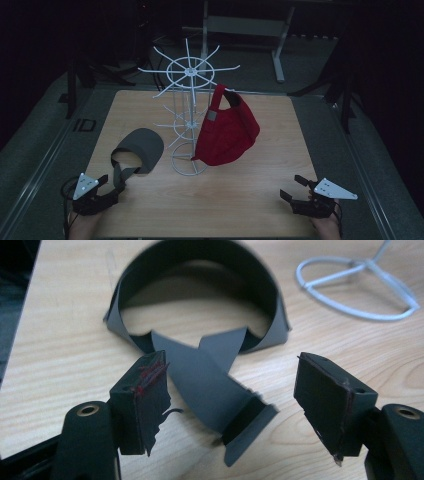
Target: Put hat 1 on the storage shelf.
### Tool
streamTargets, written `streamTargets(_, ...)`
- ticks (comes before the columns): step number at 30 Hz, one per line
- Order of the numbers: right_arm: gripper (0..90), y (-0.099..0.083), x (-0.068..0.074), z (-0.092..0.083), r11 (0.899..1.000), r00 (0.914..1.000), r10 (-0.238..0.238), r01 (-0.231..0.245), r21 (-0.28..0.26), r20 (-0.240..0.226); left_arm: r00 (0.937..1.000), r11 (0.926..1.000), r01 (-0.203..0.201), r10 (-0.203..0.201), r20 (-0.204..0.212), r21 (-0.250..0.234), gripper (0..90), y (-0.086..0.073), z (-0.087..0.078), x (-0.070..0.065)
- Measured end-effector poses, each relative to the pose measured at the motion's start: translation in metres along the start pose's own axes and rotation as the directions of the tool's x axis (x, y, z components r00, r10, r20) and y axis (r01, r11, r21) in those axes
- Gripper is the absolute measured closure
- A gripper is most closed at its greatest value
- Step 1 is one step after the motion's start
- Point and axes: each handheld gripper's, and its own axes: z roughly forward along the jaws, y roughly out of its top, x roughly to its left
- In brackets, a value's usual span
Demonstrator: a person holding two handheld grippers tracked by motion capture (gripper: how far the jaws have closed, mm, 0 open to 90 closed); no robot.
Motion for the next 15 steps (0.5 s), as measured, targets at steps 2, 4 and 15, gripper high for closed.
streamTargets(2, 17.0, -0.005, -0.002, 0.000, 1.000, 0.9998, -0.007, 0.007, 0.011, 0.016, 1.0000, 0.9998, -0.002, 0.002, -0.006, 0.020, 29.9, 0.000, 0.005, 0.000)
streamTargets(4, 17.0, -0.010, -0.004, 0.001, 1.000, 0.9996, -0.001, 0.001, 0.017, 0.027, 0.9998, 0.9992, 0.002, -0.002, -0.019, 0.040, 29.9, 0.000, 0.009, 0.000)
streamTargets(15, 17.0, -0.021, -0.013, 0.005, 0.998, 0.9967, 0.061, -0.063, 0.030, 0.053, 0.9918, 0.9879, -0.029, 0.048, -0.119, 0.152, 38.4, 0.010, 0.037, -0.006)
